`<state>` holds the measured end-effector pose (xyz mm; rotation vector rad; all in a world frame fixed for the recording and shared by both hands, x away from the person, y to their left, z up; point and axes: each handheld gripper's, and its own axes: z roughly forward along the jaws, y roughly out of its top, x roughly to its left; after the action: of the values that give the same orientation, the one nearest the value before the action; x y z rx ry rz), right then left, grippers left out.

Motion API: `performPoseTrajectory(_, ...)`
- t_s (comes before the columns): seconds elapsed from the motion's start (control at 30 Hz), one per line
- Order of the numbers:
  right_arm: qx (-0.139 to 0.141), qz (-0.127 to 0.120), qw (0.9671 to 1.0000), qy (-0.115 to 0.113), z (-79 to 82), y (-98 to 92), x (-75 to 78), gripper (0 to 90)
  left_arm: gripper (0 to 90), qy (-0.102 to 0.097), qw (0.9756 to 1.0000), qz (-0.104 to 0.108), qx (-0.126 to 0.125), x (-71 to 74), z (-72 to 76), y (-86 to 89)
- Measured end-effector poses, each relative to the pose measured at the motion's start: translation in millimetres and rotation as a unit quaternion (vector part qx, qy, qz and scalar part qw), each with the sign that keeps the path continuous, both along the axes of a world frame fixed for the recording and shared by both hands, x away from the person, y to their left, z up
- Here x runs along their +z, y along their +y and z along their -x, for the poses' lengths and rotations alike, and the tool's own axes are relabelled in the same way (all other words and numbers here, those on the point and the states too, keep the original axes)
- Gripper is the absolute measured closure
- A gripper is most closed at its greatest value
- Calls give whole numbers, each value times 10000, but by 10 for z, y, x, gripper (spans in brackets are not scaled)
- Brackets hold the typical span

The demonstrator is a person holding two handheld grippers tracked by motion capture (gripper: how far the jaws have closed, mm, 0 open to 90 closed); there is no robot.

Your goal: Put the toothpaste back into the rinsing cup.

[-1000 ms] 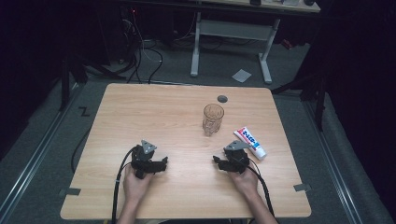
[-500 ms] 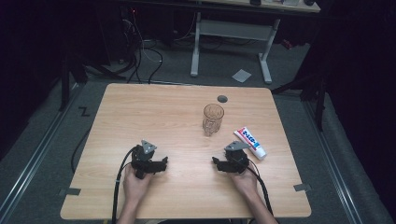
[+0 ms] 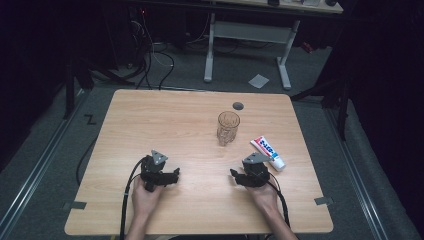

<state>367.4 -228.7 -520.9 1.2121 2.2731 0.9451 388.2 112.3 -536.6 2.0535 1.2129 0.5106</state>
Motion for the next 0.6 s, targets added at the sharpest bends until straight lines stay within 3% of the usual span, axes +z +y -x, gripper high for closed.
performPoseTrajectory(0.4,-59,-246,9996,-124,135,-183,113,417,153,0,10000,2,8,0,1,-2)
performPoseTrajectory(0.6,-169,-389,9990,-112,266,-365,115,422,153,9,10000,0,5,1,1,-1)
